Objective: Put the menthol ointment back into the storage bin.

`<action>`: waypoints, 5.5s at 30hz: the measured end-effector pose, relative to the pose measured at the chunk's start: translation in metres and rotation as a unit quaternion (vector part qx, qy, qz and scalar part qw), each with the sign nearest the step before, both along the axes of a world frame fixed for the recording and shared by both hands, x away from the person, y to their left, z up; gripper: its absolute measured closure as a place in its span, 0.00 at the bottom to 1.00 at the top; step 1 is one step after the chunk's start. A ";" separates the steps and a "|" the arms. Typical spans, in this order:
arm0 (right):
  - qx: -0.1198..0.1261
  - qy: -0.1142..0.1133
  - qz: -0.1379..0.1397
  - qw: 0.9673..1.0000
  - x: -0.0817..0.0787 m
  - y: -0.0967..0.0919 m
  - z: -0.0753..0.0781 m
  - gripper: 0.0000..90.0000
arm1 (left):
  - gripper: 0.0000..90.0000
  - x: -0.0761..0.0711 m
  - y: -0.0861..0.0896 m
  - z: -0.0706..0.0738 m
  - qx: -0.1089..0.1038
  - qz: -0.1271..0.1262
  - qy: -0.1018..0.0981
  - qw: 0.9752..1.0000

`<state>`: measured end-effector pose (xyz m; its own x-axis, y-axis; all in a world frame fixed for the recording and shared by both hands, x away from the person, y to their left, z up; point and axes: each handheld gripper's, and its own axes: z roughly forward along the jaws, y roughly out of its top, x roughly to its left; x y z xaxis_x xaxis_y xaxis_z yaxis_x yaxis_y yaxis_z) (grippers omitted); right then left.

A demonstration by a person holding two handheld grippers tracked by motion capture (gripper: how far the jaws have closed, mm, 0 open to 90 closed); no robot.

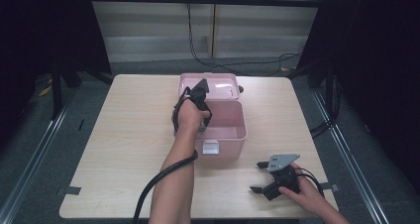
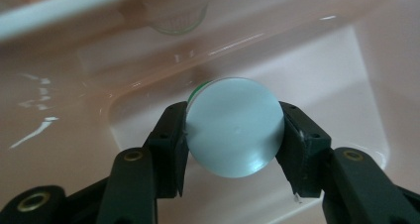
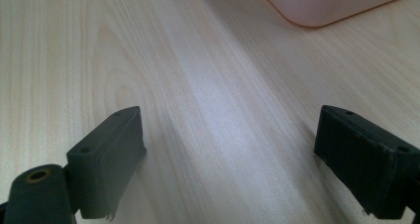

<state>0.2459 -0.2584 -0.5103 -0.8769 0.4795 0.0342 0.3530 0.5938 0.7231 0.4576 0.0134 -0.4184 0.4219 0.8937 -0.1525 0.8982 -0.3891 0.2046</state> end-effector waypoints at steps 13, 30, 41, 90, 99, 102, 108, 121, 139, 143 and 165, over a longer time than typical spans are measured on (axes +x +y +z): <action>0.001 0.000 0.000 1.000 0.000 0.000 0.000 0.12 | 0.55 0.000 -0.001 -0.017 -0.001 0.023 -0.011 1.000; 0.001 0.000 0.000 1.000 0.000 0.000 0.000 0.12 | 0.54 -0.001 -0.001 -0.025 -0.003 0.030 -0.024 0.999; 0.001 0.000 0.000 1.000 0.000 0.000 0.000 0.12 | 0.53 -0.002 -0.001 -0.026 -0.007 0.028 -0.029 0.999; 0.000 -0.001 0.000 1.000 0.000 0.000 0.000 0.12 | 0.22 -0.011 0.005 0.016 -0.024 -0.003 -0.020 1.000; 0.000 0.000 0.000 1.000 0.000 0.000 0.000 0.12 | 0.20 -0.013 0.009 0.024 -0.030 -0.016 -0.020 0.999; 0.000 0.000 0.000 1.000 0.000 0.000 0.000 0.12 | 0.20 -0.014 0.010 0.026 -0.031 -0.021 -0.020 0.999; 0.000 0.000 0.000 1.000 0.000 0.000 0.000 0.12 | 0.20 -0.016 0.013 0.034 -0.030 -0.024 -0.020 0.999; 0.000 0.000 0.000 1.000 0.000 0.000 0.000 0.12 | 0.21 -0.023 0.016 0.057 -0.035 -0.053 -0.019 0.998; 0.000 0.000 0.000 1.000 0.000 0.000 0.000 0.12 | 0.23 -0.033 0.027 0.079 -0.036 -0.097 -0.023 0.994; 0.000 0.000 0.000 1.000 0.000 0.000 0.000 0.12 | 0.23 -0.036 0.031 0.085 -0.039 -0.108 -0.023 0.993; 0.001 0.000 0.000 1.000 0.000 0.000 0.000 0.12 | 0.23 -0.053 0.049 0.106 -0.040 -0.137 -0.029 0.989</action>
